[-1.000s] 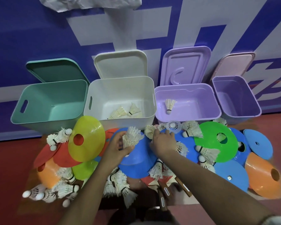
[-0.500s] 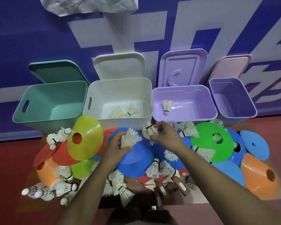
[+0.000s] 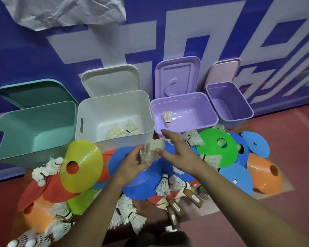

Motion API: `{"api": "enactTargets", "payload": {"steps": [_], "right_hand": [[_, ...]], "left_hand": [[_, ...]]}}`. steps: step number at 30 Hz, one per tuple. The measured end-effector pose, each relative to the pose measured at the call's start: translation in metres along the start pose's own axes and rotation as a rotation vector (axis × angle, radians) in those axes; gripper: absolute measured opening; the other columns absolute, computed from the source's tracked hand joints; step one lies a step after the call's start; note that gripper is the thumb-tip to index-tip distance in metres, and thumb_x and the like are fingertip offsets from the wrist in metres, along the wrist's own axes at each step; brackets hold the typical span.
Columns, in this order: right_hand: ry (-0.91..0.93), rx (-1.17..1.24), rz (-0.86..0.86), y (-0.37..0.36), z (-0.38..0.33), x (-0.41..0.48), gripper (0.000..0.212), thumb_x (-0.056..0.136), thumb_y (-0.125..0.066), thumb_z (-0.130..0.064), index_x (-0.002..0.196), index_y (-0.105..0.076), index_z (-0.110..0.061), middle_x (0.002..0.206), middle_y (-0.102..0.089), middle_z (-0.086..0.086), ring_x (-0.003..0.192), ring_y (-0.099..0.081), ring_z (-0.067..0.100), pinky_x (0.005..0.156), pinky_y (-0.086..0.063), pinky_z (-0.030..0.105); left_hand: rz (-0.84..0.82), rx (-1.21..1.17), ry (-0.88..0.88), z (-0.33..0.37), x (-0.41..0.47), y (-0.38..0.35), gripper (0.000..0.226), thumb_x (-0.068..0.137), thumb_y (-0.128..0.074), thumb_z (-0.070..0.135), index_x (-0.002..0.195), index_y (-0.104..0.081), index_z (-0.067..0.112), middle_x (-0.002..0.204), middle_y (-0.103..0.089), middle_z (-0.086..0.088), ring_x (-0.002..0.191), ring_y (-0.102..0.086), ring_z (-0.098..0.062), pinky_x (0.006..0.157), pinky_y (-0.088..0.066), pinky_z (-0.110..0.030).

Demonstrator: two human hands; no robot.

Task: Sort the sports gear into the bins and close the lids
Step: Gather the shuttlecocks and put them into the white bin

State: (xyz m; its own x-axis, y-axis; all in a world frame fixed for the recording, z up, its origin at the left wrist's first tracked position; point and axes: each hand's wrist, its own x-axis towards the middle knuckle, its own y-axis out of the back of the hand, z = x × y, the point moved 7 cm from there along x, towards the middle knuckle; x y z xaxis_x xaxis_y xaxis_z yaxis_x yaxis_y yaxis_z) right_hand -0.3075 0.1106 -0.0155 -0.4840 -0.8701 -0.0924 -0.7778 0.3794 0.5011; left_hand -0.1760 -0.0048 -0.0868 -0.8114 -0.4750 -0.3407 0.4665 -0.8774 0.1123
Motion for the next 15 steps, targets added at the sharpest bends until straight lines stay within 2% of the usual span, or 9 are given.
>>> {"api": "enactTargets", "payload": {"steps": [1, 3, 6, 7, 9, 11, 12, 13, 15], "right_hand": [[-0.054, -0.018, 0.127, 0.011, 0.009, -0.004, 0.049, 0.092, -0.062, -0.040, 0.135, -0.046, -0.020, 0.124, -0.051, -0.013, 0.112, -0.050, -0.001, 0.096, -0.039, 0.015], [-0.166, -0.223, 0.307, 0.030, 0.029, -0.017, 0.036, 0.093, -0.058, -0.044, 0.113, -0.056, -0.015, 0.108, -0.054, -0.001, 0.095, -0.056, 0.015, 0.084, -0.047, 0.029], [-0.390, -0.594, 0.242, 0.025, 0.061, -0.040, 0.045, 0.090, -0.054, -0.055, 0.086, -0.061, -0.011, 0.093, -0.055, 0.004, 0.076, -0.058, 0.023, 0.063, -0.045, 0.034], [-0.430, -0.669, 0.195, 0.016, 0.068, -0.046, 0.049, 0.089, -0.053, -0.059, 0.084, -0.061, -0.010, 0.093, -0.056, 0.005, 0.076, -0.059, 0.024, 0.061, -0.043, 0.033], [-0.438, -0.749, 0.134, -0.004, 0.078, -0.054, 0.050, 0.088, -0.055, -0.059, 0.092, -0.062, -0.010, 0.098, -0.056, 0.007, 0.089, -0.058, 0.027, 0.066, -0.044, 0.033], [-0.447, -0.791, 0.101, -0.020, 0.087, -0.055, 0.041, 0.088, -0.058, -0.046, 0.101, -0.061, -0.008, 0.105, -0.054, 0.010, 0.100, -0.054, 0.030, 0.072, -0.045, 0.035], [-0.453, -0.803, 0.102, -0.024, 0.089, -0.054, 0.031, 0.088, -0.059, -0.034, 0.102, -0.061, -0.007, 0.106, -0.054, 0.011, 0.101, -0.054, 0.031, 0.070, -0.044, 0.035], [-0.452, -0.812, 0.107, -0.028, 0.090, -0.053, 0.022, 0.084, -0.060, -0.022, 0.098, -0.063, -0.005, 0.102, -0.055, 0.012, 0.097, -0.055, 0.033, 0.065, -0.042, 0.035], [-0.411, -0.827, 0.145, -0.031, 0.087, -0.051, 0.007, 0.070, -0.066, -0.007, 0.076, -0.064, -0.004, 0.081, -0.056, 0.013, 0.077, -0.059, 0.033, 0.052, -0.036, 0.034]], "left_hand": [[-0.001, -0.020, 0.002, 0.001, 0.002, 0.000, 0.052, 0.083, -0.067, -0.008, 0.116, -0.053, 0.029, 0.112, -0.067, 0.003, 0.100, -0.066, -0.007, 0.084, -0.053, -0.025], [0.000, -0.041, 0.010, 0.000, 0.005, 0.002, 0.049, 0.084, -0.066, -0.008, 0.115, -0.053, 0.028, 0.108, -0.067, 0.004, 0.094, -0.066, -0.002, 0.079, -0.053, -0.023], [-0.008, -0.037, 0.018, -0.003, 0.009, 0.002, 0.047, 0.085, -0.067, -0.004, 0.114, -0.054, 0.031, 0.107, -0.068, 0.004, 0.094, -0.066, -0.005, 0.078, -0.053, -0.028], [-0.012, -0.037, 0.022, -0.006, 0.011, 0.002, 0.047, 0.085, -0.068, -0.003, 0.114, -0.054, 0.032, 0.108, -0.069, 0.003, 0.096, -0.066, -0.008, 0.079, -0.053, -0.028], [-0.032, -0.037, 0.030, -0.009, 0.014, -0.001, 0.047, 0.085, -0.068, -0.002, 0.115, -0.054, 0.030, 0.110, -0.068, 0.002, 0.098, -0.066, -0.009, 0.076, -0.054, -0.023], [-0.050, -0.029, 0.037, -0.012, 0.015, -0.003, 0.047, 0.084, -0.068, -0.002, 0.118, -0.053, 0.027, 0.112, -0.067, 0.001, 0.098, -0.066, -0.007, 0.074, -0.054, -0.020], [-0.054, -0.024, 0.039, -0.013, 0.016, -0.002, 0.047, 0.084, -0.069, -0.002, 0.119, -0.053, 0.025, 0.113, -0.067, 0.000, 0.099, -0.066, -0.008, 0.074, -0.054, -0.019], [-0.061, -0.019, 0.039, -0.015, 0.017, -0.001, 0.047, 0.084, -0.069, -0.002, 0.120, -0.053, 0.024, 0.113, -0.067, 0.000, 0.099, -0.066, -0.009, 0.074, -0.054, -0.020], [-0.074, 0.010, 0.033, -0.016, 0.018, 0.002, 0.048, 0.084, -0.070, -0.001, 0.122, -0.053, 0.023, 0.113, -0.068, 0.002, 0.097, -0.066, -0.006, 0.075, -0.055, -0.020]]}}
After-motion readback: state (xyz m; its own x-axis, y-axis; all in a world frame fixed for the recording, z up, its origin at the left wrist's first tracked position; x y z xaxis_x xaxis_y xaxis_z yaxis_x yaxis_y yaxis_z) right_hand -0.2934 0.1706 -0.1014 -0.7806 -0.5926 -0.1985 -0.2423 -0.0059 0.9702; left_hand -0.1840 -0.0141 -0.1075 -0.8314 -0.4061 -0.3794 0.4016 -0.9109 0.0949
